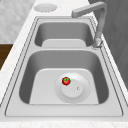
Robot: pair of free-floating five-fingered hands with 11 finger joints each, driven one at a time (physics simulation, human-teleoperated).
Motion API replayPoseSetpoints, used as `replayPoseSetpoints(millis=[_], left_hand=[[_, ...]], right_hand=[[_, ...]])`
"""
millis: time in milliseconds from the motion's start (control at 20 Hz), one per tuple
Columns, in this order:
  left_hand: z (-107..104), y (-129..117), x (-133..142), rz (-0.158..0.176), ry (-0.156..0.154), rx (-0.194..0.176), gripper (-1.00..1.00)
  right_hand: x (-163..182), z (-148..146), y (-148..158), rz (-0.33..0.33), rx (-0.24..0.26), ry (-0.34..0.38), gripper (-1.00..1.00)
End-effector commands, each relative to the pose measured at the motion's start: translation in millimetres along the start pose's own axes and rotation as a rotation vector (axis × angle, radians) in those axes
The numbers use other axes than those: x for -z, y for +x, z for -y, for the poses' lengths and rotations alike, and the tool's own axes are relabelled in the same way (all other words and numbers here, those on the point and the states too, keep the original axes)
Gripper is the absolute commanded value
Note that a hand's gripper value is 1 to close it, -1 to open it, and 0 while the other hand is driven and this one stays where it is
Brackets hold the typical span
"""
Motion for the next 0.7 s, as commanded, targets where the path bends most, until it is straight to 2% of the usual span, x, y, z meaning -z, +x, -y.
replayPoseSetpoints(millis=[0,250,450,650], left_hand=[[0.0,0.0,0.0,0.000,0.000,0.000,0.00],[0.0,0.0,0.0,0.000,0.000,0.000,0.00],[0.0,0.0,0.0,0.000,0.000,0.000,0.00],[0.0,0.0,0.0,0.000,0.000,0.000,0.00]], right_hand=[[9.4,6.0,-0.7,0.015,-0.011,0.010,-1.00],[9.2,5.8,-1.2,0.023,-0.017,0.002,-1.00],[5.8,21.3,-0.3,0.002,-0.019,0.006,-1.00],[34.6,26.5,-2.8,0.008,-0.013,0.034,-1.00]])
